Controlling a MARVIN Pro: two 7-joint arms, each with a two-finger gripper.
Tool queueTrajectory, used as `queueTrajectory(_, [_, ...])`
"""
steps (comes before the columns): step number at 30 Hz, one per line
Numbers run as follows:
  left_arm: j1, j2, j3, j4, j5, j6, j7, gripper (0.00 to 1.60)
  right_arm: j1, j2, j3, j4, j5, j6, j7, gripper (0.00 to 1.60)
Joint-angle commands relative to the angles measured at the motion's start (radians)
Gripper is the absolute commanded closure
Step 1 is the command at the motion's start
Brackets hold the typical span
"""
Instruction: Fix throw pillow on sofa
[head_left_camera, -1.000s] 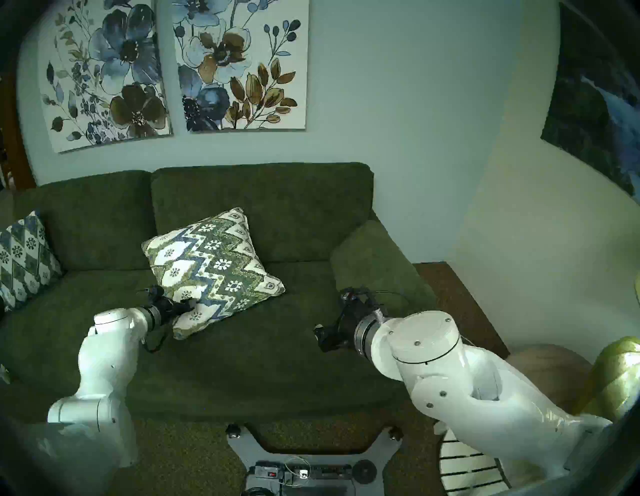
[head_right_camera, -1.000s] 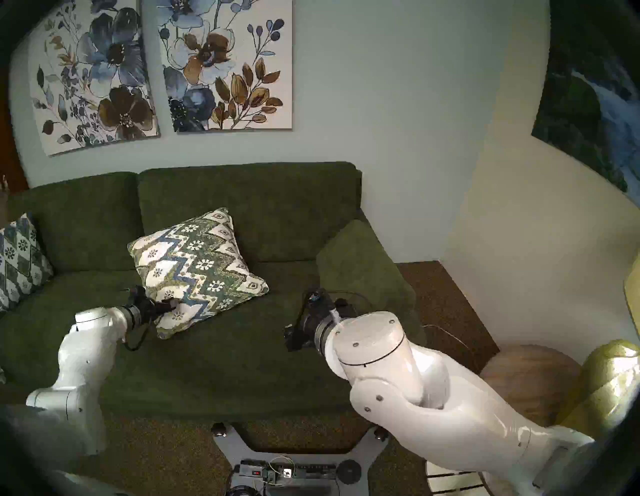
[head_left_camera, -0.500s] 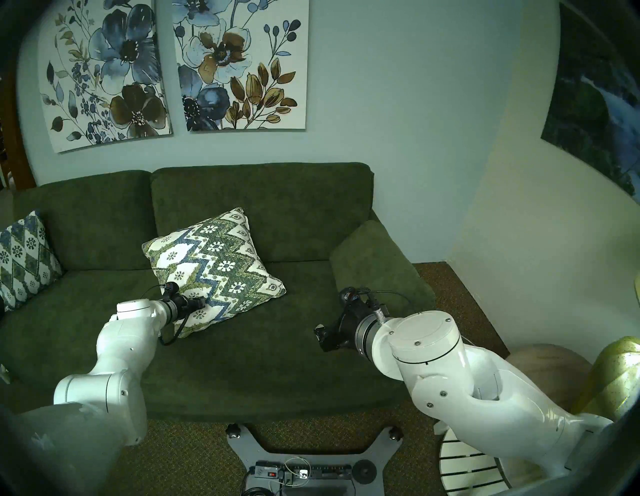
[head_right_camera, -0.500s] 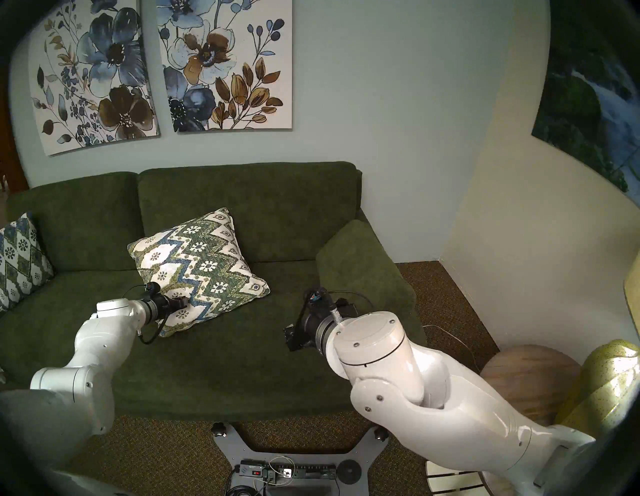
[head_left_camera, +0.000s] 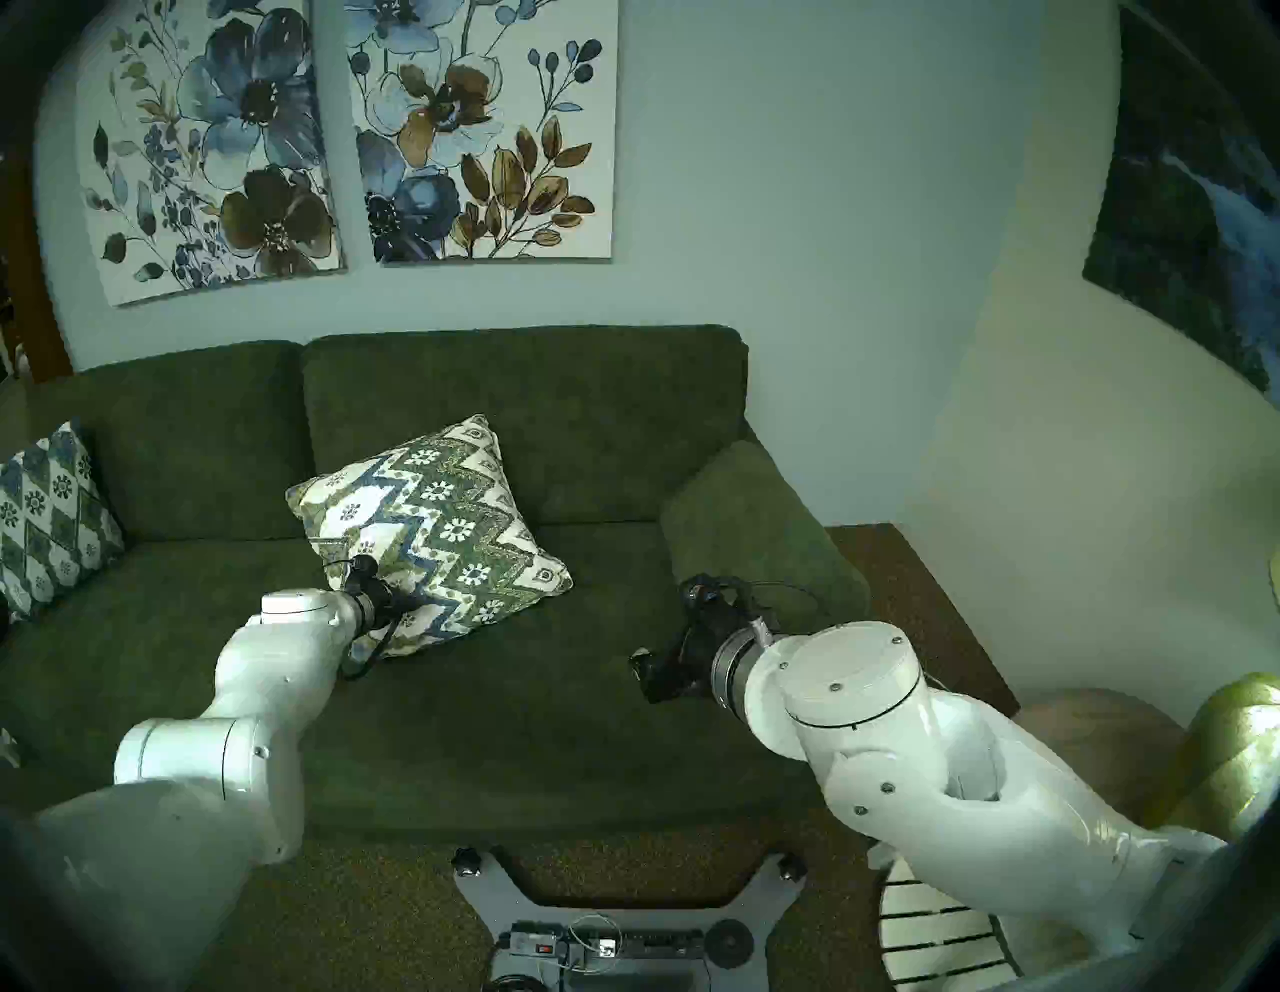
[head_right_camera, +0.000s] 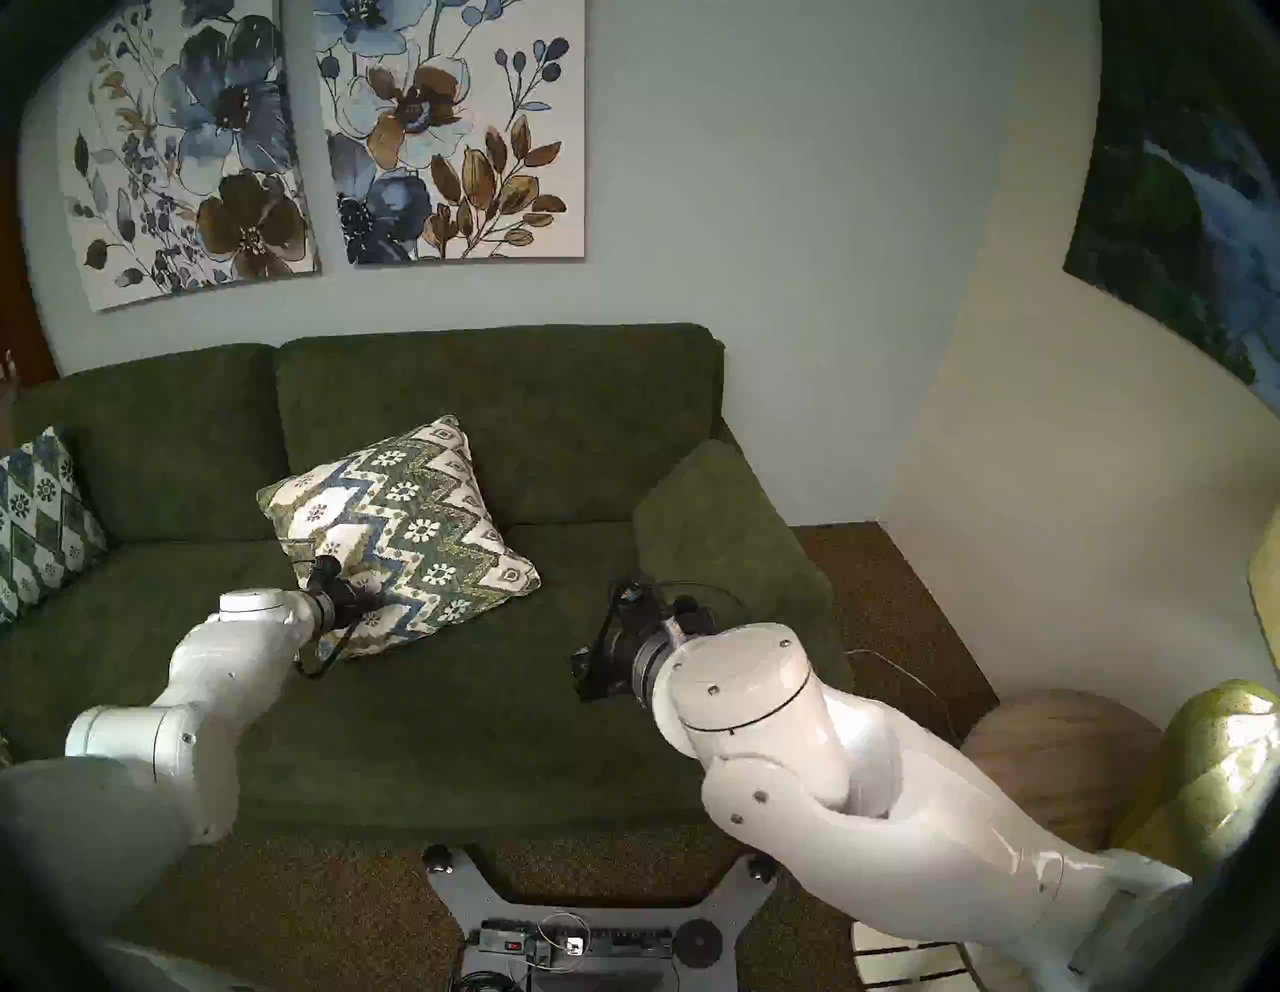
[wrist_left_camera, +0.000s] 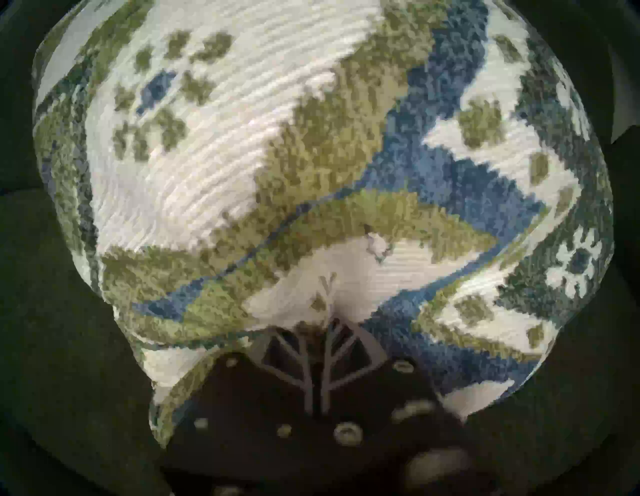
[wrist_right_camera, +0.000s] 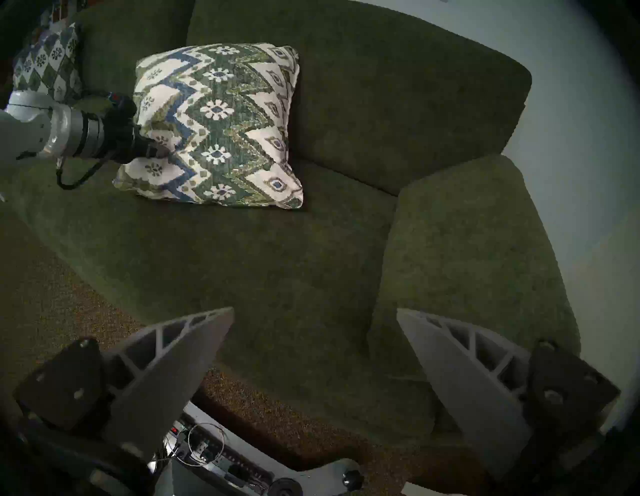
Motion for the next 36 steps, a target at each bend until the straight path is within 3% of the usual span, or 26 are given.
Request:
queueTrajectory(1, [-0.075, -0.032, 0.007, -0.092, -0.047, -0.043, -0.128, 1.6, 0.004, -0.004, 0.005, -0.011, -0.009, -0.002, -0.027, 0.0])
queueTrajectory(13, [-0.11, -0.022, 0.014, -0.194, -0.07, -0.058, -0.256, 1.6, 0.004, -0.005, 0.005, -0.004, -0.007, -0.002, -0.009, 0.0])
queueTrajectory(23, [-0.127, -0.06, 0.044, -0.296, -0.091, -0.045, -0.455, 1.6, 0.004, -0.007, 0.005, -0.002, -0.006, -0.002, -0.007, 0.0])
queueTrajectory(24, [-0.113, -0.066, 0.045, -0.267, -0.101, -0.05, -0.445, 1.6, 0.004, -0.007, 0.005, -0.002, -0.006, -0.002, -0.007, 0.0])
queueTrajectory(29, [-0.141, -0.103, 0.074, -0.366, -0.117, -0.04, -0.595, 1.6, 0.004, -0.009, 0.005, -0.001, -0.006, -0.002, -0.008, 0.0])
queueTrajectory(30, [-0.135, -0.109, 0.074, -0.34, -0.126, -0.043, -0.58, 1.6, 0.004, -0.009, 0.005, -0.001, -0.006, -0.002, -0.008, 0.0])
queueTrajectory(31, [-0.15, -0.115, 0.081, -0.387, -0.126, -0.037, -0.628, 1.6, 0.004, -0.009, 0.005, -0.001, -0.006, -0.002, -0.008, 0.0])
queueTrajectory(36, [-0.177, -0.133, 0.087, -0.421, -0.153, -0.026, -0.694, 1.6, 0.004, -0.009, 0.006, -0.002, -0.007, -0.002, -0.009, 0.0])
